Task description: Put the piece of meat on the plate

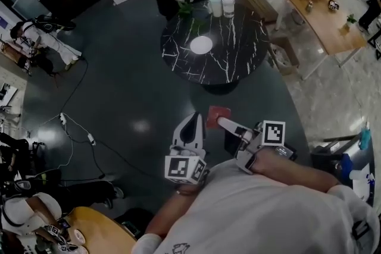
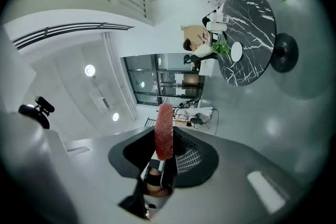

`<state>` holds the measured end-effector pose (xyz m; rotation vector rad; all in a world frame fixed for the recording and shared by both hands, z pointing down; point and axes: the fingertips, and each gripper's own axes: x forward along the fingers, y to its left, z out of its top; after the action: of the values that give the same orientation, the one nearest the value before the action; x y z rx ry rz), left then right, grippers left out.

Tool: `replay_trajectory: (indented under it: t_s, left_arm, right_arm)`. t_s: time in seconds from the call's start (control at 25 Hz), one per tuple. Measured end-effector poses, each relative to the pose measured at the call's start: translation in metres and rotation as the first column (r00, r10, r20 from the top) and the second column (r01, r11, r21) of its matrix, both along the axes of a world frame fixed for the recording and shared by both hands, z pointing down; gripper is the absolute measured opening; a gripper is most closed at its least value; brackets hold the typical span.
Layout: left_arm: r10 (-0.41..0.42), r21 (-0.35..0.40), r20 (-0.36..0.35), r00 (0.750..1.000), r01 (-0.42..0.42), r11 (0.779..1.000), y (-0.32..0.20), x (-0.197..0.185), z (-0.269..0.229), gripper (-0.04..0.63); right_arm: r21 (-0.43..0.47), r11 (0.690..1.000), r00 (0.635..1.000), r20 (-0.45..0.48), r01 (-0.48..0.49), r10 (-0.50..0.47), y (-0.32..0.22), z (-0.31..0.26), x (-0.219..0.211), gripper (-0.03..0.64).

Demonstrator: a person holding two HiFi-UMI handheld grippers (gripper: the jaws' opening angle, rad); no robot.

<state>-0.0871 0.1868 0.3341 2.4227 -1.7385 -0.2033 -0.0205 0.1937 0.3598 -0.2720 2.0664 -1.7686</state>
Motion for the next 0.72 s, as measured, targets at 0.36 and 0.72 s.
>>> replay_trajectory:
  t_s: [0.36,0.72]
  left_arm:
    - [-0.049,-0.044,-0.002,0.999,0.049,0.998,-0.088,0.020,0.016,0.006]
    - [-0.098,-0.020,0.027,0.995,0.098,0.995,-0.158,0.049,0.007,0.006]
  right_arm:
    - [-0.037,0.999,1.000,0.002,0.023,-0.023,-0.086,0.007,0.024,0.091]
    - [-0.027,0.998,0.998,0.014,0.059,-0.058,-0.159,0.003,0.057,0.091]
